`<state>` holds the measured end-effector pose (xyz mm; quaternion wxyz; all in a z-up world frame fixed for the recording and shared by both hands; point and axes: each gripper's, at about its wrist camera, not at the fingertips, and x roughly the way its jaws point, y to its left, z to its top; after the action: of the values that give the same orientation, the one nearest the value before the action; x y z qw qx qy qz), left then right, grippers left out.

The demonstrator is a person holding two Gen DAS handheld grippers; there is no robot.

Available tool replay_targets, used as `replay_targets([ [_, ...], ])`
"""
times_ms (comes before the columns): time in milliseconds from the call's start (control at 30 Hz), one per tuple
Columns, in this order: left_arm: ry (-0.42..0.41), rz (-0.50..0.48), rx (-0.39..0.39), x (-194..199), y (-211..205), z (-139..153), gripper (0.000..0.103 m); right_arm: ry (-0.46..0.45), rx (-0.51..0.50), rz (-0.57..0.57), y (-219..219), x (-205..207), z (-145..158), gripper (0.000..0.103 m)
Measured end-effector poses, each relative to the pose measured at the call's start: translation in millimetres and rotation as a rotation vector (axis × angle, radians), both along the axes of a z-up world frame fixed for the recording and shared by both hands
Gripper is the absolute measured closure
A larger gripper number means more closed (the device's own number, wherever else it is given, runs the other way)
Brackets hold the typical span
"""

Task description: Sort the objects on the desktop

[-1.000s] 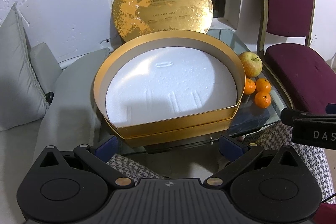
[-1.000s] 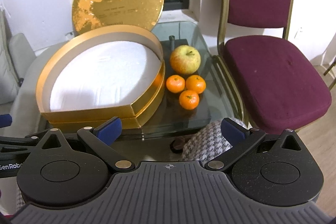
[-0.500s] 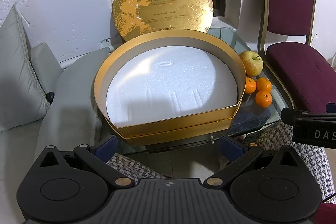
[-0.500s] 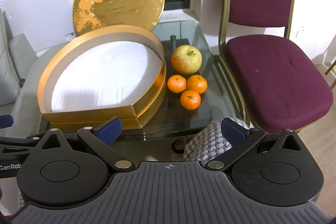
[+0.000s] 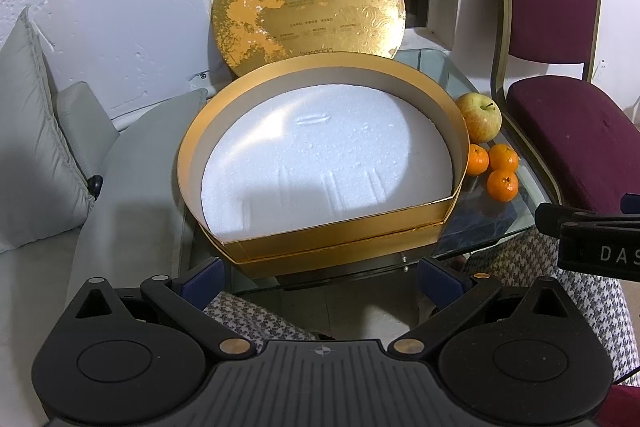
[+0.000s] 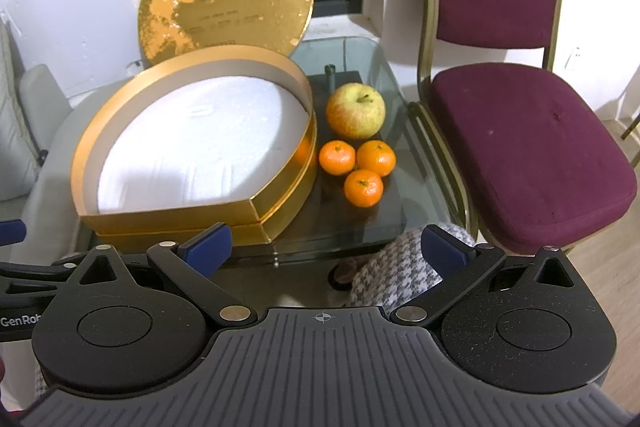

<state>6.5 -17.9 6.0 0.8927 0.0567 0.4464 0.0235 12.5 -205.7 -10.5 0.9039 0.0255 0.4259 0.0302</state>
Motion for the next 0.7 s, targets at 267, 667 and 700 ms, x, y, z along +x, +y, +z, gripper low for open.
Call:
replay_targets([
  [267, 0.007, 0.0, 0.003, 3.1, -1.4, -0.4, 0.001, 0.005, 0.002, 0.001, -0.9, 2.8, 0.2, 0.0],
  [667, 0.018, 0.0, 0.006, 5.5, -1.9, -3.1, 0.001, 0.014, 0.008, -0.002, -2.7, 4.9, -2.4, 0.0],
  [700, 0.019, 0.0, 0.007, 5.9, -1.9, -3.7, 0.001, 0.015, 0.008, -0.003, -2.7, 5.2, -2.7, 0.0],
])
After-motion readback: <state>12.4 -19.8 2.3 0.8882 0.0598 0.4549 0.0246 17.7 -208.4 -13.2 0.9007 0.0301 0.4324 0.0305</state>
